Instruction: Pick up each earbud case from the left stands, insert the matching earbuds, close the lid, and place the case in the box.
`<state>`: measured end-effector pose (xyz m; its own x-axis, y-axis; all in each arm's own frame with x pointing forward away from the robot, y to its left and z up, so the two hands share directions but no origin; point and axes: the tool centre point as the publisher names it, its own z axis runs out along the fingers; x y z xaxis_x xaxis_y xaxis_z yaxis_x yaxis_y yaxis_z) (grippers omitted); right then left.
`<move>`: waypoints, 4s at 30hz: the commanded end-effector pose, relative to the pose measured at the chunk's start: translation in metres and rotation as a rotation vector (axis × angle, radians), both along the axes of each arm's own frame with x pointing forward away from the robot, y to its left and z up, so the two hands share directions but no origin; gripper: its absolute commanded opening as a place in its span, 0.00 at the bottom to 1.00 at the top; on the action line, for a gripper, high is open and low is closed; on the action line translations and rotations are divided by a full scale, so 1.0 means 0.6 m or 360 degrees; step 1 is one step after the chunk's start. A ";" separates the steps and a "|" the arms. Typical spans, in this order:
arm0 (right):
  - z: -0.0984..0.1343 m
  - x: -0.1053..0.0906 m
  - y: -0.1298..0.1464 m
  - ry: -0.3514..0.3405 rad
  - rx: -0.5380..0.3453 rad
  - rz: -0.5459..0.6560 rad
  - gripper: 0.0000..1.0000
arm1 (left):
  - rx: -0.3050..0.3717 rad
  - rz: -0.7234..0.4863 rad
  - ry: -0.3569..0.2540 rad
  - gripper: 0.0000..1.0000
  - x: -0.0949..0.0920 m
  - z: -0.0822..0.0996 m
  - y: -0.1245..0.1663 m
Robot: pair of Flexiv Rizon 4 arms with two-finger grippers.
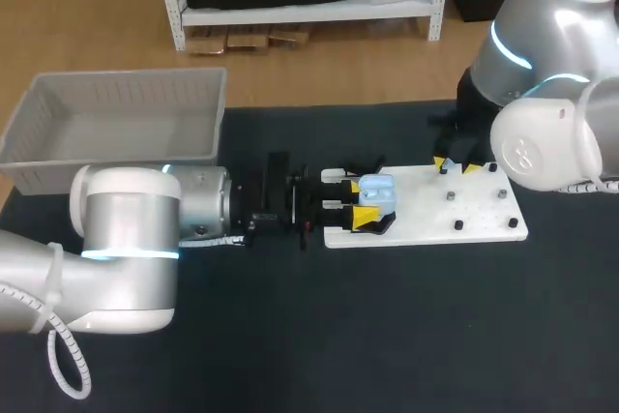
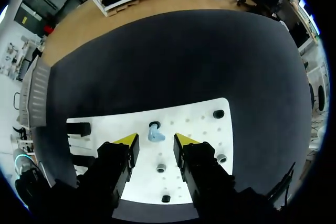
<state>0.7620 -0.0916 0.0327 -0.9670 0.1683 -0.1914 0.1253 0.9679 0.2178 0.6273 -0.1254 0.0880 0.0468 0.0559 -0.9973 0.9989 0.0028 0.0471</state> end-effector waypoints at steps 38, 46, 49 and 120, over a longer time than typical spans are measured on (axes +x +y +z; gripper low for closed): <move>-0.008 0.007 0.003 0.0069 -0.0020 -0.0003 0.00 | 0.0000 0.0012 -0.0004 0.00 -0.002 0.000 -0.002; 0.032 -0.020 0.004 0.0050 -0.0105 0.0038 0.00 | 0.0000 0.0012 -0.0004 0.00 -0.002 0.000 -0.002; 0.056 -0.033 0.003 0.0043 -0.0111 0.0044 0.00 | 0.0000 0.0012 -0.0004 0.00 -0.002 0.000 -0.002; 0.251 -0.278 0.224 0.0158 -0.0294 0.0926 0.00 | 0.0000 0.0012 -0.0004 0.00 -0.002 0.000 -0.002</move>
<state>0.5990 0.0447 0.1903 -0.9061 -0.4198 -0.0529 -0.4223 0.9049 0.0526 0.6273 -0.1254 0.0880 0.0468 0.0559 -0.9973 0.9989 0.0028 0.0471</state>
